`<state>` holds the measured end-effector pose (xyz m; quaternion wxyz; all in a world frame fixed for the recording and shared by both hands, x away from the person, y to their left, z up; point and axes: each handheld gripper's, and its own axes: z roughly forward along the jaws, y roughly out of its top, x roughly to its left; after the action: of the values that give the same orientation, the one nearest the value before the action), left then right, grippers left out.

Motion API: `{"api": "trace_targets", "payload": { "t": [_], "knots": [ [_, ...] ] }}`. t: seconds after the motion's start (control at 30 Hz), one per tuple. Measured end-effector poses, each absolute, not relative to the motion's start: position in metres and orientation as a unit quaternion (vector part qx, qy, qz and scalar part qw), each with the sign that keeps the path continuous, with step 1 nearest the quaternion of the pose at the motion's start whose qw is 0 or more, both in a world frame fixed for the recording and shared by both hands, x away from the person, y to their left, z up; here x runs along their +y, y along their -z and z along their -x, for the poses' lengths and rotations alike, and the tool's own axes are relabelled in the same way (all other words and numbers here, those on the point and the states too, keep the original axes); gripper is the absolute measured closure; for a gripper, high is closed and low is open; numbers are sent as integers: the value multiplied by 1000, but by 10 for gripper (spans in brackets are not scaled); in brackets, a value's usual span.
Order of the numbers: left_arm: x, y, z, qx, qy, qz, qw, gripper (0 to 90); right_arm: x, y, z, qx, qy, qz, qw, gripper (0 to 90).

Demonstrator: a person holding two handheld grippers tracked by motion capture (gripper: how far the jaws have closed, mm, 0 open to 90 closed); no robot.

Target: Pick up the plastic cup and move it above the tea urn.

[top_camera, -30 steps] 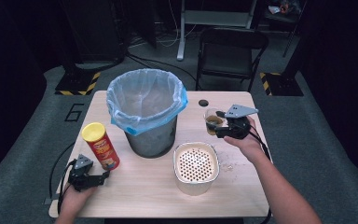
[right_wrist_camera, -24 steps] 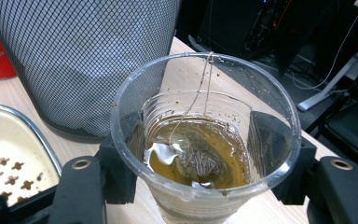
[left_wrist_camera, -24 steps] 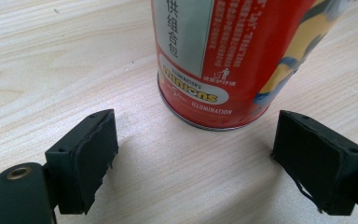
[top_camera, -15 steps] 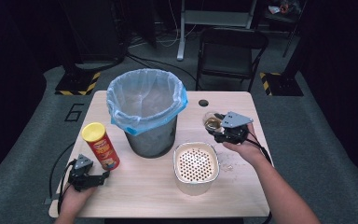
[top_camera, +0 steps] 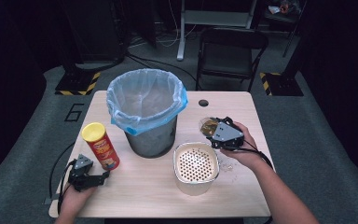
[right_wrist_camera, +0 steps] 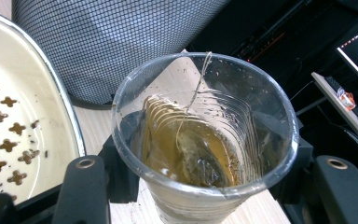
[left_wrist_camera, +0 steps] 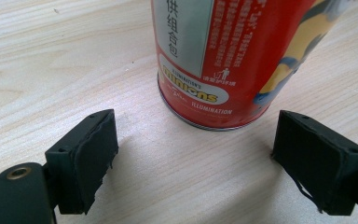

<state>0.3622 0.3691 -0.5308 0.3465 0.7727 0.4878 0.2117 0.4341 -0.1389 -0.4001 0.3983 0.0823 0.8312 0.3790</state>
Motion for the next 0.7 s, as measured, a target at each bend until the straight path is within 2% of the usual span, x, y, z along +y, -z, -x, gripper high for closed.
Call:
{"api": "trace_targets", "payload": {
  "t": [0.5,0.7],
  "knots": [
    [369,531,-362,488,-212,-773,346,136,-129,404,-422,831,-341,-19,439,389],
    [369,531,-362,488,-212,-773,346,136,-121,410,-412,829,-302,25,469,392]
  ]
}}
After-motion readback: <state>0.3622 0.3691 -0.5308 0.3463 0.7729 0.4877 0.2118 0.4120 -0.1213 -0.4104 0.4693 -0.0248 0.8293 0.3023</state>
